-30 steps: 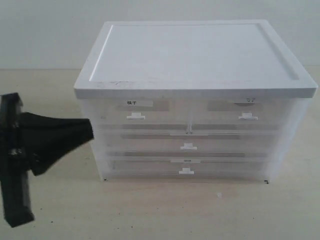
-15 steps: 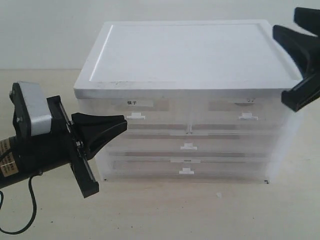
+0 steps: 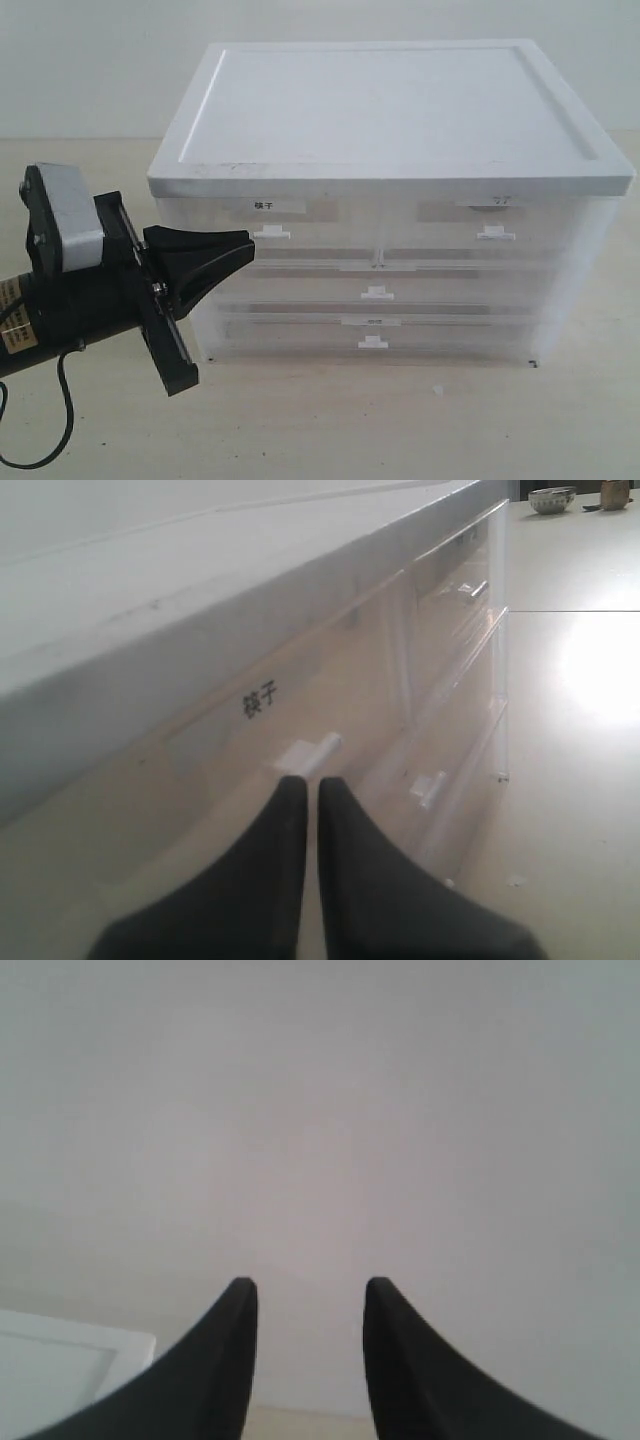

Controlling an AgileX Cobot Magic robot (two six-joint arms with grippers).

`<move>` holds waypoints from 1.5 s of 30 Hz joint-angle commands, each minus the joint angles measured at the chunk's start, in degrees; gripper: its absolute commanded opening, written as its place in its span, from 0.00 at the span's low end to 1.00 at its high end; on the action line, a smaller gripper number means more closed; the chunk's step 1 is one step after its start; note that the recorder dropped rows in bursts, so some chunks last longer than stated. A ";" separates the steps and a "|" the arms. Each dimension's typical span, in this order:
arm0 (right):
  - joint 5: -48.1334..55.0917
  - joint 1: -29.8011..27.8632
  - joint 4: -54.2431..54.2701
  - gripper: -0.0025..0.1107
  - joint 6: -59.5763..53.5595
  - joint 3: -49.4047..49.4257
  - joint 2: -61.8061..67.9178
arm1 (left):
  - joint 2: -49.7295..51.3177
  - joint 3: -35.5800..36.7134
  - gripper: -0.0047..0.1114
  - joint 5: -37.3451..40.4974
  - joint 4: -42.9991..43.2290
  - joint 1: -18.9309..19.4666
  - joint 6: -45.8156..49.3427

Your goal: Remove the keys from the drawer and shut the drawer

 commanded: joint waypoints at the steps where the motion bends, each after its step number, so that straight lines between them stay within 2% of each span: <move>1: -0.09 0.51 42.02 0.30 -30.15 -4.42 2.28 | 0.07 -0.27 0.08 -0.58 -0.56 -0.35 0.04; 3: 1.31 0.51 56.88 0.30 -42.47 -5.35 2.78 | 0.07 -0.27 0.08 -0.58 -0.66 -0.35 0.04; 4: 1.18 0.65 56.88 0.30 -47.40 -5.31 2.78 | 0.07 -0.27 0.08 -0.58 -0.66 -0.35 -0.06; 7: -4.45 3.04 56.88 0.30 -48.40 -4.86 2.67 | 0.07 -0.27 0.08 -0.58 -0.66 -0.35 -0.20; 10: -10.58 7.82 56.88 0.30 -50.34 -4.86 2.67 | 0.07 -0.27 0.08 -0.58 -0.66 -0.35 -0.20; 12: -10.41 11.15 56.88 0.30 -56.16 -5.34 2.67 | 0.07 -0.27 0.08 -0.58 -0.66 -0.35 -0.20; 14: -9.76 14.54 56.88 0.28 -67.02 -6.35 2.91 | 0.07 -0.27 0.08 -0.58 -0.66 -0.35 -0.20; 15: -9.76 15.62 56.44 0.27 -66.83 -6.89 3.16 | 0.07 -0.27 0.08 -0.58 -0.66 -0.35 -0.20; 19: -3.09 20.05 34.52 0.26 -66.46 -7.39 3.29 | 0.07 -0.27 0.08 -0.58 -0.66 -0.35 -0.20; 21: -0.74 21.75 26.50 0.26 -61.99 -8.69 3.66 | 0.07 -0.27 0.08 -0.58 -0.66 -0.35 -0.20; 23: -0.57 23.81 25.51 0.26 -57.33 -10.97 4.43 | 0.07 -0.27 0.08 -0.58 -0.56 -0.35 -0.17; 26: 0.69 27.64 25.67 0.26 -66.69 -12.66 5.67 | 0.07 -0.27 0.08 -0.58 -0.43 -0.35 -0.17; 29: -0.75 33.12 22.51 0.26 -66.92 -12.89 6.43 | 0.07 -0.27 0.08 -0.58 -0.16 -0.35 -1.07; 31: -3.21 36.95 23.82 0.26 -66.92 -12.57 7.63 | 0.07 -0.27 0.08 -0.58 0.23 -0.35 -1.04; 35: -17.59 42.05 29.39 0.26 -66.92 -12.20 12.97 | 0.07 -0.27 0.08 -0.58 0.21 -0.35 -1.17; 37: -19.79 42.17 34.76 0.26 -66.92 -13.25 15.00 | 0.07 -0.27 0.08 -0.58 0.53 -0.35 -1.62; 40: -19.55 41.79 53.71 0.26 -66.92 -18.16 17.38 | 0.07 -0.27 0.08 -0.58 1.09 -0.35 -1.62; 41: -19.37 41.30 56.88 0.26 -66.92 -20.53 18.14 | 0.07 -0.27 0.08 -0.58 1.09 -0.35 -1.62; 45: -22.50 41.02 56.88 0.26 -66.94 -27.44 19.17 | 0.07 -0.41 0.08 -0.58 1.08 -0.35 -1.96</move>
